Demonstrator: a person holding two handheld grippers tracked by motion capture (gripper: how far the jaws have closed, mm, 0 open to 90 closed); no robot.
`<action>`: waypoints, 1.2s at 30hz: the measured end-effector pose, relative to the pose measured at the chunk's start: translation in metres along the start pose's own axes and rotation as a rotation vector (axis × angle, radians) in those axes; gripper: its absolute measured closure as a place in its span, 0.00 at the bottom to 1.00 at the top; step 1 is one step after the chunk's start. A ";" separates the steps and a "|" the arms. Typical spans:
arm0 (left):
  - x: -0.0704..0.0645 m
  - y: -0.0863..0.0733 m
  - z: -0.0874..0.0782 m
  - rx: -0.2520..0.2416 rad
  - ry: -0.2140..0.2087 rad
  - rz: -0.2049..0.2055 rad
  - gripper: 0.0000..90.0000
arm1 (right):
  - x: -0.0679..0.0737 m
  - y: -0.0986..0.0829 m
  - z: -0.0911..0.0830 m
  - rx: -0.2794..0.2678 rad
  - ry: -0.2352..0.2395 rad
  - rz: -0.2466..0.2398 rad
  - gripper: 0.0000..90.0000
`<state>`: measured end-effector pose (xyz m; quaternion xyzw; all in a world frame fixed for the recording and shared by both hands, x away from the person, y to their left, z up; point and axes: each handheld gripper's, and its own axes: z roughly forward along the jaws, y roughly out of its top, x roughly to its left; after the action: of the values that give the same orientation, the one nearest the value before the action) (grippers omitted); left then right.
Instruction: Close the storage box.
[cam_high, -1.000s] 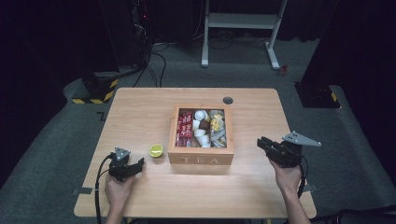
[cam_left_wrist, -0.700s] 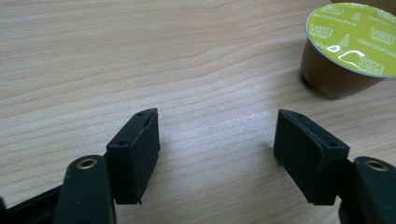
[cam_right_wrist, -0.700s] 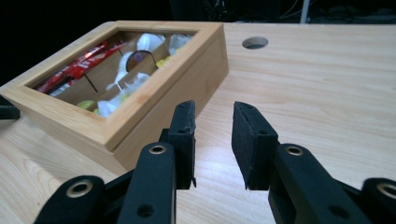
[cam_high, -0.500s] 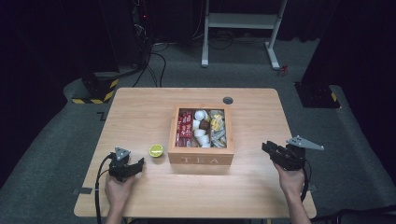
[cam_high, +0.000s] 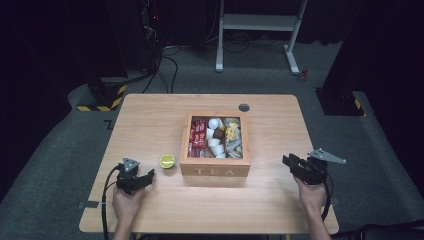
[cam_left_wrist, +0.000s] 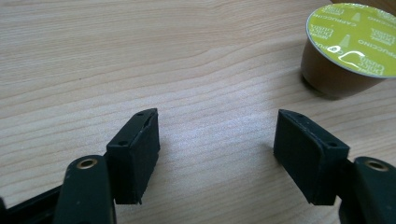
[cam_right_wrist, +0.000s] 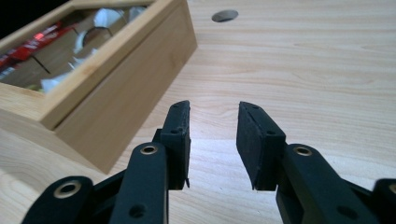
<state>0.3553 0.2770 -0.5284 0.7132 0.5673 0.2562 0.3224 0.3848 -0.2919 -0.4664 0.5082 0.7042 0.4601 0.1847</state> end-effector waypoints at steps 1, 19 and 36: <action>0.000 0.000 0.000 0.000 0.000 0.000 0.35 | 0.000 -0.001 0.001 0.005 -0.004 0.001 0.71; 0.000 0.000 0.000 0.000 0.000 0.000 0.35 | -0.002 -0.014 0.034 0.096 -0.100 -0.033 0.70; 0.000 0.000 0.000 0.000 0.000 0.000 0.35 | -0.001 -0.019 0.050 0.136 -0.169 -0.087 0.66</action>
<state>0.3553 0.2770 -0.5284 0.7131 0.5672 0.2564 0.3224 0.4110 -0.2707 -0.5072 0.5256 0.7372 0.3582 0.2281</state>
